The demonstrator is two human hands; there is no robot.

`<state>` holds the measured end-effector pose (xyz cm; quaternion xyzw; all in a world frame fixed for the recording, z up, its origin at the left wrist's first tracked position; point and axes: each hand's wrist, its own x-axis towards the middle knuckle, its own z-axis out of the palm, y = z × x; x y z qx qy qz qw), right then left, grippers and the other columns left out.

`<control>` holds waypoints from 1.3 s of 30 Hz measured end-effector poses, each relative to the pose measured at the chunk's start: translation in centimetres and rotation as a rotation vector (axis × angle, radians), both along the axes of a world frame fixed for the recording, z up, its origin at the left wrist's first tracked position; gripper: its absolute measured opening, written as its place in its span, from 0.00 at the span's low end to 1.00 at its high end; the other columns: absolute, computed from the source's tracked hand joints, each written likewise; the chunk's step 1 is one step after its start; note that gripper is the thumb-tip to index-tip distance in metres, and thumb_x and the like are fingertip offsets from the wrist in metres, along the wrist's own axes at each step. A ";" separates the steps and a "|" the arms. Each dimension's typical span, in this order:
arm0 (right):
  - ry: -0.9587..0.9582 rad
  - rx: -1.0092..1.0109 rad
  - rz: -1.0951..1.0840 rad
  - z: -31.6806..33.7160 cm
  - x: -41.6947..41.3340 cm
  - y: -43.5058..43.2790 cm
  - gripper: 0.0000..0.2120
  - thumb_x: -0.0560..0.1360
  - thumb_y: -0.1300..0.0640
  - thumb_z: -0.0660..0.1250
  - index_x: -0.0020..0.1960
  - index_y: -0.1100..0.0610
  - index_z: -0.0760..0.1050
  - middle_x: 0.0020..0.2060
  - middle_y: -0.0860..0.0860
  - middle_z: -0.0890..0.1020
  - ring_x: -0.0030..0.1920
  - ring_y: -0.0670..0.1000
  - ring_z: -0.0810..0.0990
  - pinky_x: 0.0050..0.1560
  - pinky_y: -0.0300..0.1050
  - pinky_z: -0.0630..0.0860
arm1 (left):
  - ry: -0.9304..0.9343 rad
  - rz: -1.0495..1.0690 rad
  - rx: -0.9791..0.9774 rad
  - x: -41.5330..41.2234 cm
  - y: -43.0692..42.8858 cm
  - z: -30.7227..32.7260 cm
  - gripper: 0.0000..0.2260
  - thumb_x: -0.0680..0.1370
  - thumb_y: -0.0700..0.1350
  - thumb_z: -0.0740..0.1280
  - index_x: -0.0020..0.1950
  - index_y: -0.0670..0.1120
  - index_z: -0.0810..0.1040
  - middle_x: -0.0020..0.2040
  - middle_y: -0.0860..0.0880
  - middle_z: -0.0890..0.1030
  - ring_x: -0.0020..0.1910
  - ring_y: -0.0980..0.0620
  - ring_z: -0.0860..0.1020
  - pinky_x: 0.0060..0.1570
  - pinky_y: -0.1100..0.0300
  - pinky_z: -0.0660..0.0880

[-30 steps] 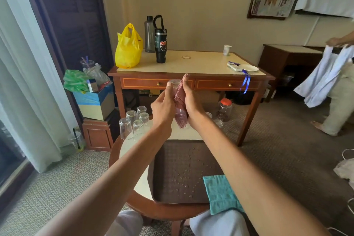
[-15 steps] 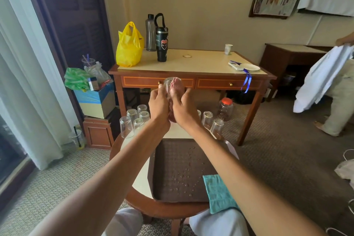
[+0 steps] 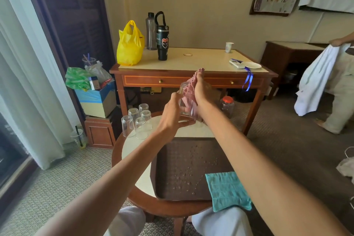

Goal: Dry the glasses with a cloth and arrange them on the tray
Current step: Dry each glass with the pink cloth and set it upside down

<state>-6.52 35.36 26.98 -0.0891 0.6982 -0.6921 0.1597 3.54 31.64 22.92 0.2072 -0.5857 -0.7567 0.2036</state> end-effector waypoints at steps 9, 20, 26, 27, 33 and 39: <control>-0.192 -0.022 0.020 -1.7 -1.7 2.9 0.30 0.84 0.39 0.49 0.67 0.62 0.72 0.53 0.59 0.81 0.55 0.58 0.81 0.50 0.50 0.74 | -0.184 -0.274 -0.213 1.5 -1.9 0.5 0.21 0.84 0.54 0.64 0.76 0.56 0.66 0.56 0.43 0.80 0.46 0.46 0.83 0.51 0.49 0.79; 0.560 -0.103 0.210 -5.8 2.3 1.5 0.26 0.86 0.43 0.51 0.42 0.57 0.79 0.37 0.59 0.84 0.39 0.55 0.85 0.43 0.51 0.81 | -0.274 0.169 0.085 1.1 -3.2 2.1 0.15 0.81 0.56 0.65 0.49 0.45 0.76 0.49 0.43 0.76 0.37 0.51 0.71 0.35 0.59 0.69; 0.393 -0.123 0.312 -6.0 2.0 1.6 0.37 0.83 0.35 0.48 0.48 0.65 0.81 0.41 0.60 0.85 0.42 0.59 0.86 0.46 0.55 0.82 | -0.275 0.226 -0.192 1.1 -3.0 1.2 0.22 0.82 0.61 0.60 0.60 0.43 0.75 0.47 0.45 0.80 0.33 0.52 0.73 0.32 0.60 0.69; 0.288 -0.109 0.386 -5.7 1.8 1.7 0.39 0.82 0.34 0.46 0.49 0.66 0.80 0.44 0.62 0.85 0.42 0.60 0.85 0.45 0.53 0.80 | -0.213 0.288 -0.388 1.1 -3.0 0.9 0.22 0.81 0.63 0.60 0.61 0.45 0.74 0.49 0.47 0.83 0.37 0.51 0.78 0.36 0.59 0.73; -0.189 -0.049 0.777 -3.4 0.7 4.2 0.25 0.84 0.43 0.50 0.55 0.60 0.78 0.41 0.60 0.82 0.35 0.55 0.79 0.34 0.45 0.75 | 0.314 0.364 -1.340 2.4 -4.0 -0.1 0.16 0.81 0.58 0.63 0.47 0.46 0.72 0.37 0.51 0.77 0.34 0.50 0.76 0.34 0.52 0.75; -0.066 0.025 0.610 -4.1 1.0 3.6 0.31 0.84 0.41 0.48 0.45 0.64 0.78 0.41 0.63 0.84 0.35 0.57 0.81 0.33 0.44 0.76 | 0.166 0.291 -0.979 1.9 -4.8 -2.4 0.18 0.82 0.64 0.59 0.53 0.49 0.74 0.43 0.52 0.85 0.41 0.54 0.83 0.42 0.50 0.81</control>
